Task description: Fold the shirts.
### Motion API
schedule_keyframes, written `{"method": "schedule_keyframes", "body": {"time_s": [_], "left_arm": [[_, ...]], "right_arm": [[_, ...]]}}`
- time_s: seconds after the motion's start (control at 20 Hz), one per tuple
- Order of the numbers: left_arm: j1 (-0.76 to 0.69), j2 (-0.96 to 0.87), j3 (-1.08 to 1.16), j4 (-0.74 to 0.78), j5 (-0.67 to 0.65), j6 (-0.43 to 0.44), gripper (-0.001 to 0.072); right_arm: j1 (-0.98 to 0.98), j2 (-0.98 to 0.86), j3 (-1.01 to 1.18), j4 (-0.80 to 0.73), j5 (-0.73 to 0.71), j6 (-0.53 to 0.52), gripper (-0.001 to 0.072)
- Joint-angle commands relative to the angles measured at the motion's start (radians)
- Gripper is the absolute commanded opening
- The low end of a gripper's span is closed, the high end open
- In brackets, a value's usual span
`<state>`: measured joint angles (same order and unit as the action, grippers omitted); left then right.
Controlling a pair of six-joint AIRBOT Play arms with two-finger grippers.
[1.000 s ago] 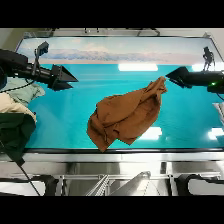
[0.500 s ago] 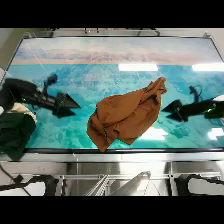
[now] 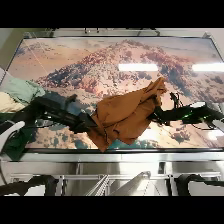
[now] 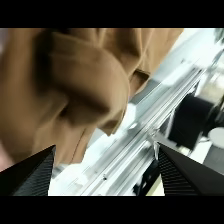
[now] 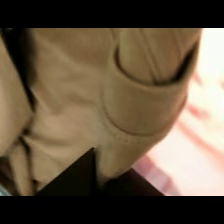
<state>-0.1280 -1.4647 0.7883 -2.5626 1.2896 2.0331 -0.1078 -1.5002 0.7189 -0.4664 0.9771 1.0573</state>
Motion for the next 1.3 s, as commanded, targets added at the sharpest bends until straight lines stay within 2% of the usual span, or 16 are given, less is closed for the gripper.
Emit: {"method": "schedule_keyframes", "body": {"time_s": [0.0, 0.15, 0.35, 0.5, 0.6, 0.7, 0.85, 0.95, 1.05, 1.15, 1.2, 1.25], "left_arm": [[-0.136, -0.103, 0.066, -0.004, 0.021, 0.001, 0.0701], [-0.178, -0.173, 0.141, -0.003, 0.131, 0.001, 0.0702], [-0.114, -0.132, 0.248, 0.01, 0.279, 0.013, 0.0703], [-0.044, -0.006, 0.201, 0.175, 0.286, 0.006, 0.0703], [-0.006, 0.089, 0.099, 0.302, 0.255, -0.028, 0.0702], [0.038, 0.171, -0.022, 0.344, 0.154, -0.073, 0.0702], [0.082, 0.206, -0.141, 0.283, -0.05, -0.145, 0.0702], [0.096, 0.166, -0.185, 0.141, -0.129, -0.146, 0.07], [0.076, 0.087, -0.187, 0.053, -0.169, -0.114, 0.0699], [0.025, -0.001, -0.137, 0.047, -0.173, -0.111, 0.0689], [-0.005, -0.043, -0.097, 0.048, -0.172, -0.109, 0.0448], [-0.033, -0.077, -0.058, 0.048, -0.169, -0.105, 0.0141]], "right_arm": [[0.022, 0.001, 0.006, 0.104, 0.0, -0.041, 0.0018], [0.022, 0.01, 0.006, 0.104, 0.0, -0.041, 0.0018], [0.022, 0.01, 0.006, 0.103, -0.001, -0.041, 0.0018], [0.022, 0.01, 0.006, 0.101, 0.0, -0.042, 0.0018], [0.022, 0.01, 0.006, 0.101, 0.004, -0.064, 0.0018], [0.022, 0.01, 0.006, 0.102, 0.019, -0.064, 0.0018], [0.022, 0.01, 0.006, 0.102, 0.027, -0.068, 0.0017], [0.022, 0.01, 0.006, 0.105, 0.034, -0.079, 0.0018], [0.022, 0.01, 0.006, 0.105, 0.045, -0.079, 0.0018], [0.022, 0.01, 0.006, 0.105, 0.054, -0.078, 0.0018], [0.022, 0.01, 0.006, 0.105, 0.058, -0.079, 0.0017], [0.022, 0.011, 0.006, 0.106, 0.064, -0.079, 0.0018]]}}
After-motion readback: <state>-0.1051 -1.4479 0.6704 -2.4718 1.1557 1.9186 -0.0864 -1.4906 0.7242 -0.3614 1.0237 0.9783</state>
